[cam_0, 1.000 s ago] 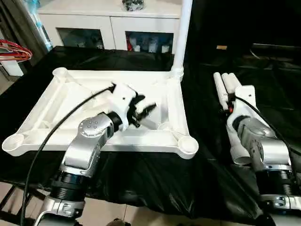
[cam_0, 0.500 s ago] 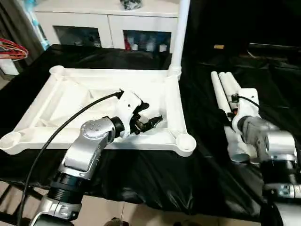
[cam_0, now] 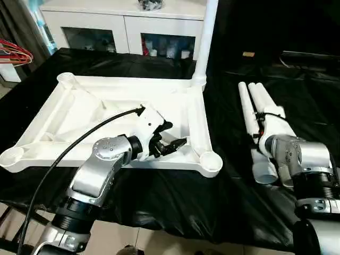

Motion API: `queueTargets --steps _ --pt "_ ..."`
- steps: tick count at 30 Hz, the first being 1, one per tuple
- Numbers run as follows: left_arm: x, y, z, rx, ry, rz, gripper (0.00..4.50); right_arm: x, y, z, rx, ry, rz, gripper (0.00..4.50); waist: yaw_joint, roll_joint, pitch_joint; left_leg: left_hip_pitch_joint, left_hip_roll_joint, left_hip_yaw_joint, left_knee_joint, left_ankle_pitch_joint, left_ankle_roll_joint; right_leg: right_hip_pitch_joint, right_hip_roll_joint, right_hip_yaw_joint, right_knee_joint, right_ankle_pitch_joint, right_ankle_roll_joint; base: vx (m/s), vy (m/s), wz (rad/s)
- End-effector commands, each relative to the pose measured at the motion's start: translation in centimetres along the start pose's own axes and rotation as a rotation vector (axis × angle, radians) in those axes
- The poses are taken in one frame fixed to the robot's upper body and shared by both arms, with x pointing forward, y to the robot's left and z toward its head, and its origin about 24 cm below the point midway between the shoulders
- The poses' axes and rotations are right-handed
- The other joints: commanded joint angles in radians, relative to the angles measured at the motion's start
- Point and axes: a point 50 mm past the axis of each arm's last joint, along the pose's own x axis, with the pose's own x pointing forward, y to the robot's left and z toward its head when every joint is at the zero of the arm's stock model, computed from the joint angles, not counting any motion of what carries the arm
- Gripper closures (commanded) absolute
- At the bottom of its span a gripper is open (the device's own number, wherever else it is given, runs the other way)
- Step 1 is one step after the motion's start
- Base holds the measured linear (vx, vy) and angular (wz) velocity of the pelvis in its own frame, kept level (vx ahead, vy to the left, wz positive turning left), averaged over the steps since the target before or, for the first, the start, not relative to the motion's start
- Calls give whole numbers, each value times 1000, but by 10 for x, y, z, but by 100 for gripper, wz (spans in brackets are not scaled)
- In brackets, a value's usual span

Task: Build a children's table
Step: Pick table leg

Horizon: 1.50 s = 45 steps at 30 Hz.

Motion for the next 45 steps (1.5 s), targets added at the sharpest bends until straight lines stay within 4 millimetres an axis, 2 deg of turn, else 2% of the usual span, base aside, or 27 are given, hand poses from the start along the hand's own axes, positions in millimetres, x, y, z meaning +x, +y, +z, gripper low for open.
queueTargets --steps 1,2,4,7,8,11,12,13,14,15,16,17,18,19,21,22,23,25,27,31,34,35,37,38,39,40,45 --pt "-2 -2 1 9 4 -11 105 -1 -1 2 9 14 11 111 7 -21 -77 17 31 -13 -60 -93 23 57 -59 44 -64 -185 -191 0 0 0" --pt "-3 -2 0 11 13 -9 105 0 -1 0 5 26 9 111 7 -26 -77 18 31 -12 -60 -100 20 57 -59 44 -65 -194 -188 0 0 0" --pt "-3 -3 -1 12 19 -10 100 1 -1 -3 4 39 11 139 8 -27 -77 19 31 -13 -60 -102 16 56 -59 44 -66 -204 -182 0 0 0" --pt "-3 -5 -4 14 37 -21 100 4 0 -8 0 62 14 158 10 -26 -76 19 31 -13 -62 -106 9 55 -59 44 -65 -206 -180 0 0 0" --pt "-3 -5 -4 16 43 -24 100 5 0 -9 -1 67 14 183 11 -25 -76 20 32 -14 -63 -110 3 54 -59 44 -65 -202 -179 0 0 0" --pt "-3 -6 -4 24 60 -29 100 8 1 -13 -3 80 14 195 13 -27 -76 21 32 -15 -64 -128 -7 55 -59 44 -66 -208 -176 0 0 0" --pt "-3 -5 -4 26 64 -25 100 9 2 -14 -3 81 13 204 14 -23 -77 21 32 -16 -64 -130 -9 55 -60 44 -65 -208 -176 0 0 0" --pt "-3 -5 -4 26 67 -22 100 9 2 -14 -3 81 13 216 13 -26 -76 21 32 -16 -65 -136 -12 55 -59 43 -67 -210 -175 0 0 0" --pt "-3 -4 -4 31 72 -21 100 9 3 -14 -3 81 13 232 16 -17 -76 23 31 -17 -65 -143 -17 54 -60 44 -67 -215 -175 0 0 0" --pt "-3 -3 -4 35 75 -21 100 10 3 -13 -3 81 14 232 13 -21 -76 22 30 -16 -65 -149 -18 54 -59 43 -69 -218 -172 0 0 0" --pt "-3 -3 -4 33 79 -26 100 11 4 -14 -2 79 14 245 15 -8 -77 23 29 -18 -65 -160 -25 54 -59 43 -69 -224 -173 0 0 0" --pt "-3 -3 -4 33 79 -26 100 11 4 -14 -2 79 14 245 13 -15 -75 24 29 -17 -66 -176 -29 54 -57 42 -73 -233 -169 0 0 0" --pt "-3 -3 -5 38 85 -32 100 12 4 -14 7 68 9 255 16 -8 -75 25 30 -19 -67 -181 -33 54 -59 42 -72 -236 -170 0 0 0" --pt "-3 -3 -5 39 85 -32 100 12 4 -14 7 68 9 262 14 -9 -73 26 30 -19 -69 -201 -38 52 -57 42 -76 -253 -166 0 0 0" --pt "-1 -2 -3 35 78 -35 100 12 3 -13 30 49 2 268 14 -2 -69 32 29 -21 -71 -250 -50 50 -58 40 -83 -304 -159 0 0 0" --pt "0 -2 -2 31 72 -36 100 13 3 -13 42 41 -1 269 12 -3 -68 36 30 -23 -73 -279 -58 49 -58 40 -86 -335 -153 0 0 0" --pt "1 -1 0 23 63 -33 100 13 3 -13 55 33 -2 270 13 9 -68 39 29 -25 -74 -300 -65 49 -58 39 -87 -350 -149 0 0 0" --pt "2 1 0 15 56 -20 100 13 2 -14 74 22 -8 271 9 0 -68 41 28 -25 -75 -317 -67 49 -56 38 -91 -356 -147 0 0 0" --pt "4 3 1 21 52 0 100 12 0 -13 106 -5 -10 271 8 6 -69 42 27 -26 -74 -321 -66 49 -57 38 -92 -365 -142 0 0 0" --pt "10 10 9 -19 -16 79 100 9 -5 -9 189 -77 -3 272 3 -3 -72 36 26 -25 -74 -299 -53 53 -57 37 -93 -359 -137 0 0 0" --pt "14 19 22 -91 -110 166 100 3 -10 4 260 -243 20 272 2 -2 -73 34 26 -23 -71 -288 -39 52 -58 36 -95 -349 -142 0 0 0" --pt "15 21 25 -128 -133 183 100 -1 -10 9 299 -304 44 272 4 -8 -76 31 26 -22 -70 -267 -29 56 -59 36 -92 -329 -144 0 0 0" --pt "17 21 30 -164 -159 180 100 -5 -9 15 323 -384 87 272 3 -8 -77 26 26 -24 -71 -239 -21 59 -58 35 -86 -300 -152 0 0 0" --pt "21 18 37 -224 -207 158 100 -15 -8 24 350 -530 154 272 5 -19 -77 25 27 -17 -67 -223 1 59 -61 38 -86 -282 -159 0 0 0" --pt "21 18 39 -233 -214 151 100 -16 -7 24 351 -547 168 272 11 -14 -80 25 28 -18 -65 -211 8 58 -64 39 -83 -270 -162 0 0 0" --pt "25 13 45 -279 -250 115 100 -22 -3 25 357 -626 239 272 11 -17 -82 19 28 -18 -65 -176 28 64 -63 38 -78 -231 -174 0 0 0" --pt "35 5 56 -419 -319 48 100 -39 18 21 376 -780 491 272 17 -20 -82 14 32 -17 -62 -114 88 65 -61 38 -68 -134 -216 0 0 0"
